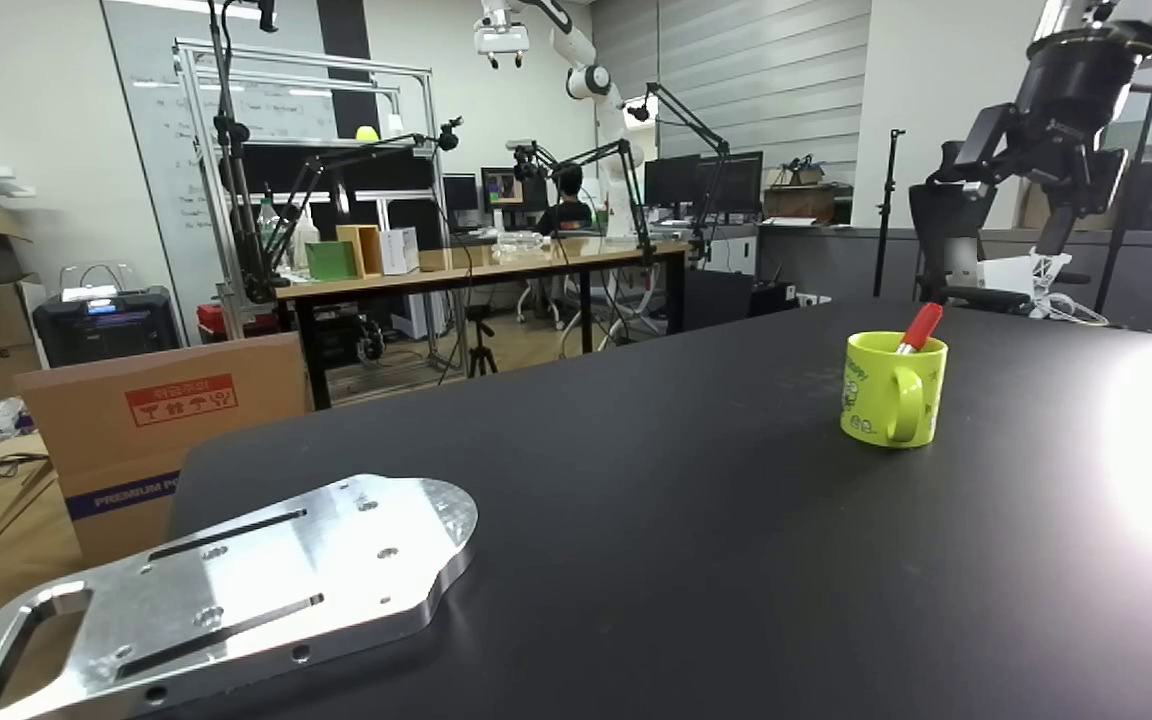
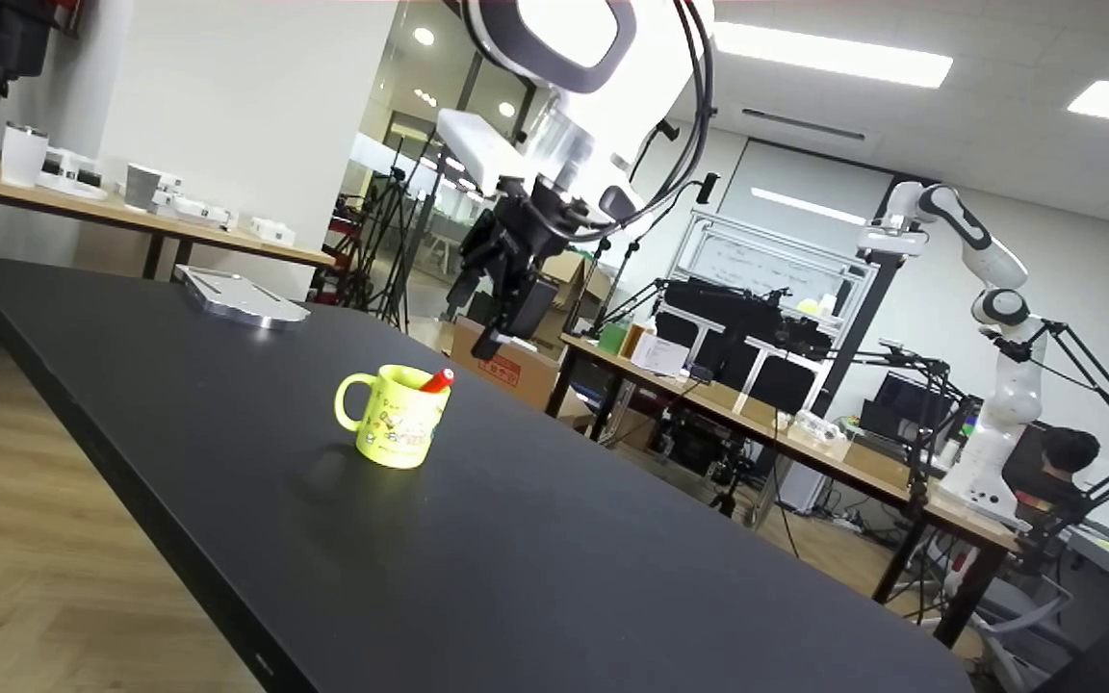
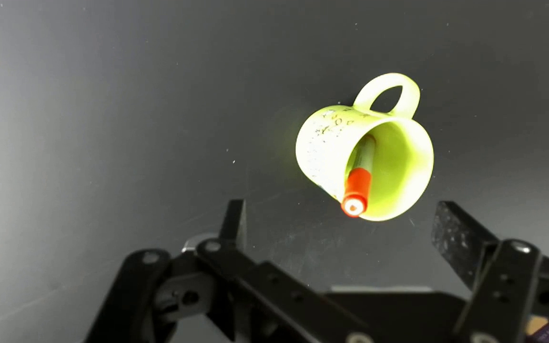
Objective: Remove the marker from the cup and put it on the table
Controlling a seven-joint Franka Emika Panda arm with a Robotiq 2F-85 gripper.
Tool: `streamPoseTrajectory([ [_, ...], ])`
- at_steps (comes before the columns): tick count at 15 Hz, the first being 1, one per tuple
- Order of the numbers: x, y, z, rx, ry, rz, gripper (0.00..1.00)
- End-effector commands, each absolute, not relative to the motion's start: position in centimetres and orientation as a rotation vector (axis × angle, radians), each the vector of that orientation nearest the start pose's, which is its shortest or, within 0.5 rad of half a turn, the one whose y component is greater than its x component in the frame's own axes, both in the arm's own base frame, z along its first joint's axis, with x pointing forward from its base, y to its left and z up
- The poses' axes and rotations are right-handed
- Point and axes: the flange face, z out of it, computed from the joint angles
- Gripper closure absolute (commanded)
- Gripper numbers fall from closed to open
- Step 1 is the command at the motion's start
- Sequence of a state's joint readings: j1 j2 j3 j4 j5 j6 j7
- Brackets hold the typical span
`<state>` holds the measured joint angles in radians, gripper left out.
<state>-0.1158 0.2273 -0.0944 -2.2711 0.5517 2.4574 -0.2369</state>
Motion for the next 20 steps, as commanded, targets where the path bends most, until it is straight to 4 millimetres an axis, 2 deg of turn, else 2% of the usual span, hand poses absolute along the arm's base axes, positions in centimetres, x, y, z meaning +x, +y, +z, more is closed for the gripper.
streamPoseTrajectory([
  [1,51.8,-11.9,23.9,-2.702,0.626,-0.075,0.0],
  [7,51.8,-11.9,20.8,-2.651,0.668,-0.059,0.0],
  [12,52.7,-10.0,18.8,-2.641,0.655,-0.082,0.0],
  [14,53.0,-9.0,18.4,-2.672,0.615,-0.056,0.0],
  [15,52.2,-9.5,19.0,-2.678,0.623,-0.046,0.0],
  [20,52.6,-8.9,18.5,-2.68,0.608,-0.039,0.0],
])
